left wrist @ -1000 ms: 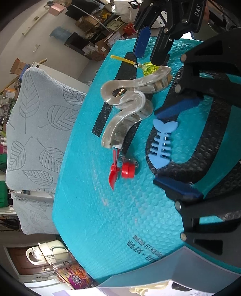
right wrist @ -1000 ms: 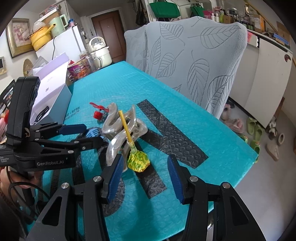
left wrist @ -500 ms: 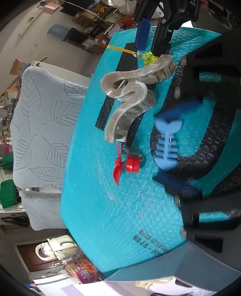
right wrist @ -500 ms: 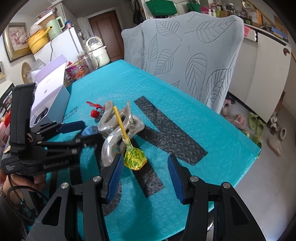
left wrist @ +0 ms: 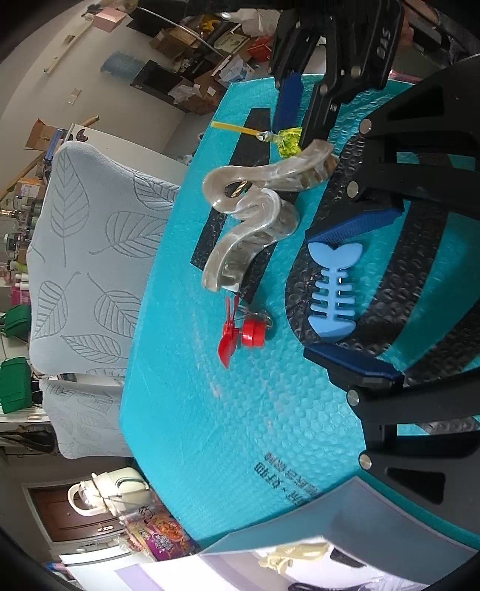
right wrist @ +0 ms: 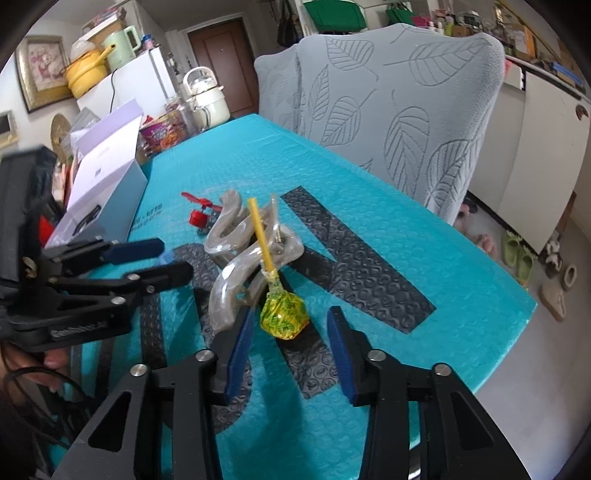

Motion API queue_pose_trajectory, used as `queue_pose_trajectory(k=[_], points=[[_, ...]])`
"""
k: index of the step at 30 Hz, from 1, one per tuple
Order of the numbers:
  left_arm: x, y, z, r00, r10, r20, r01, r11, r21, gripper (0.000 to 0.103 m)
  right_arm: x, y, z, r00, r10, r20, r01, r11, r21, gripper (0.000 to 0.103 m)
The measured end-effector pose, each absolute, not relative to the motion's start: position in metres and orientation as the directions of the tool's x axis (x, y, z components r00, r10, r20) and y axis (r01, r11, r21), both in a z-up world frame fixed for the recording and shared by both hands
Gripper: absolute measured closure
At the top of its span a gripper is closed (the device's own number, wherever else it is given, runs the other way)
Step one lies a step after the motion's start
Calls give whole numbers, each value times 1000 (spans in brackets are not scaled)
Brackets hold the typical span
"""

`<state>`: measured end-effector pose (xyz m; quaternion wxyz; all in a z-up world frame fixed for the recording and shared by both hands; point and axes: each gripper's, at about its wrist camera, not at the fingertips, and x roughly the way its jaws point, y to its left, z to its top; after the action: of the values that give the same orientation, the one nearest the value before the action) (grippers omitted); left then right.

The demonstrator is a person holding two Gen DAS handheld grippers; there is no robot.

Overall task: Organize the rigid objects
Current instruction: 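Grasp the green lollipop by its wrapper with the right gripper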

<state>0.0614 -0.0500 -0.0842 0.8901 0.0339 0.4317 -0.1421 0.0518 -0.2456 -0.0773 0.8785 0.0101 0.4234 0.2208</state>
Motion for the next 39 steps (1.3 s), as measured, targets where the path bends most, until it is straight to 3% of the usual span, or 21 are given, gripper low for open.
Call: queue_pose_trajectory(k=[1,16,39], points=[[60,-50,-83,590,-222,-777,281,958,-60,48,51,-243,-78,541,402,-739,-388,899,204,77],[38,-36,-69,622,-191,-759,238,970,-49,48,37,-241,-57,612,376,-696,-376,912,161,78],[-28,38,-39,698,-26,-716,-12,999,-49,48,7,-148,-43,480,579,-659,-647,741,180,78]])
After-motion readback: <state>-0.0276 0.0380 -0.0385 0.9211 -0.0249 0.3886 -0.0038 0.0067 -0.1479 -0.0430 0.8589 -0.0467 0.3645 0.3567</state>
